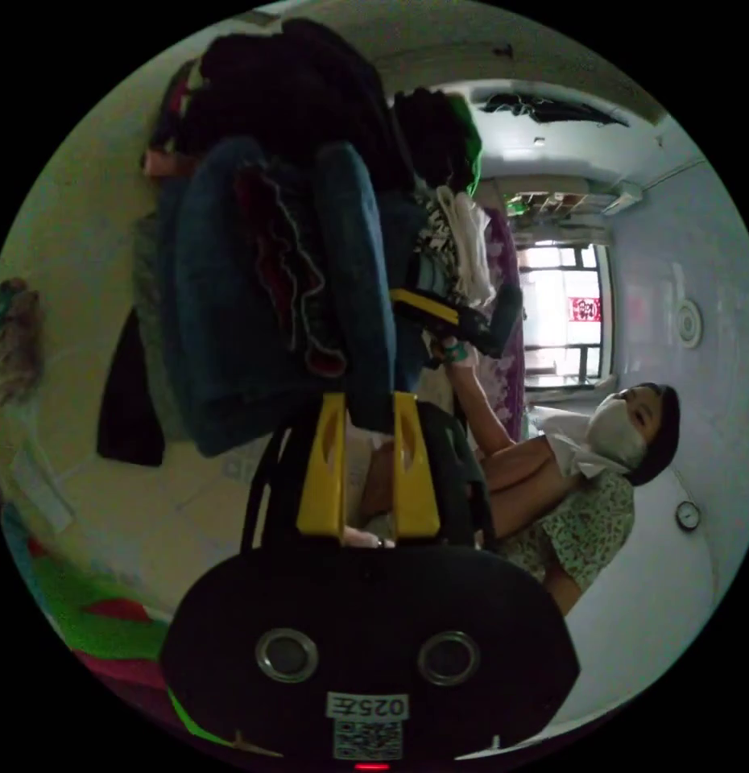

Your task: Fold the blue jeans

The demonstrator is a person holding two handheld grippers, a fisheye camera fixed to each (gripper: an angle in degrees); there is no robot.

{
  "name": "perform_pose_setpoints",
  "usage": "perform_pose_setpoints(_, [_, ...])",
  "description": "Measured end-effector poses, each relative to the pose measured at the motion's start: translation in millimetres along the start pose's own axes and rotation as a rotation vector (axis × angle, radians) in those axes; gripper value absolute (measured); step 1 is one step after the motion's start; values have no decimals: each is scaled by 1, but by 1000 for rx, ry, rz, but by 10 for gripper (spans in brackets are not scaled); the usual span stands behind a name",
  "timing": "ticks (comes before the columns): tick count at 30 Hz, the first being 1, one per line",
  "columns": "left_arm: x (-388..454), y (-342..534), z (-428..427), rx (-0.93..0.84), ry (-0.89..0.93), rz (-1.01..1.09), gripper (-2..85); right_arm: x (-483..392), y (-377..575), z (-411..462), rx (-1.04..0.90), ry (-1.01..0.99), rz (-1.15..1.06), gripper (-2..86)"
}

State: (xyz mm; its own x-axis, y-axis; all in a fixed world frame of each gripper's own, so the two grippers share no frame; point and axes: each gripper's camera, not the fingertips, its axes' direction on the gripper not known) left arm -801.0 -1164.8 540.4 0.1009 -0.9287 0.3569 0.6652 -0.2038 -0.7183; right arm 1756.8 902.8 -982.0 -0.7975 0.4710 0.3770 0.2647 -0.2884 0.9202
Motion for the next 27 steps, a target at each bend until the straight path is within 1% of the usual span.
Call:
perform_pose_setpoints(1, [6,11,-7,46,-15,14,34,-2,0,-3,3,10,-10,-9])
perform_pose_setpoints(3, [43,41,-30,292,-124,105,6,-13,1,-17,28,86,-49,-10])
perform_pose_setpoints(4, [54,45,-31,351,-177,127,-2,-16,3,-23,40,106,-54,-10])
perform_pose_setpoints(5, [78,46,-24,442,-302,188,-5,-22,9,-38,77,154,-71,-9])
perform_pose_setpoints(6, [96,39,-4,482,-429,254,-7,-31,19,-61,153,202,-90,-9])
perform_pose_setpoints(7, [103,33,12,473,-480,290,-8,-36,26,-74,201,215,-103,-9])
perform_pose_setpoints(8, [107,14,49,391,-563,343,-9,-46,40,-101,271,217,-137,-9])
perform_pose_setpoints(9, [96,-7,91,279,-656,332,-9,-54,51,-121,275,212,-174,-9])
perform_pose_setpoints(10, [85,-18,114,218,-727,298,-9,-57,54,-126,247,214,-188,-9])
perform_pose_setpoints(11, [58,-33,160,81,-846,266,-10,-58,57,-124,134,227,-218,-9])
perform_pose_setpoints(12, [43,-32,186,100,-880,287,-10,-52,63,-123,160,198,-210,-9])
perform_pose_setpoints(13, [37,-30,192,129,-868,277,-10,-48,65,-124,178,185,-191,-9])
perform_pose_setpoints(14, [28,-22,201,174,-822,220,-10,-41,66,-129,188,170,-168,-9])
perform_pose_setpoints(15, [21,-12,215,187,-791,182,-10,-37,65,-140,151,169,-164,-9])
perform_pose_setpoints(16, [19,-5,224,192,-795,194,-10,-36,66,-147,139,170,-165,-9])
perform_pose_setpoints(19, [24,39,280,239,-898,335,-9,-17,83,-186,146,137,-186,-9])
perform_pose_setpoints(20, [33,58,302,285,-1001,350,-9,-4,97,-210,200,109,-212,-9])
perform_pose_setpoints(21, [53,83,322,459,-1200,310,-9,16,115,-238,235,118,-195,-9])
perform_pose_setpoints(22, [67,98,334,576,-1286,313,-9,28,126,-254,253,133,-182,-9])
perform_pose_setpoints(23, [102,131,360,792,-1378,397,-9,54,152,-290,303,174,-173,-9])
perform_pose_setpoints(24, [137,163,394,960,-1405,555,-10,82,183,-331,361,210,-163,-9])
perform_pose_setpoints(25, [152,177,413,1035,-1396,627,-10,97,200,-353,380,218,-152,-9])
perform_pose_setpoints(26, [176,199,447,1176,-1305,715,-10,126,236,-398,390,230,-115,-9])
perform_pose_setpoints(27, [191,214,480,1290,-1118,771,-11,154,276,-442,389,251,-48,-9])
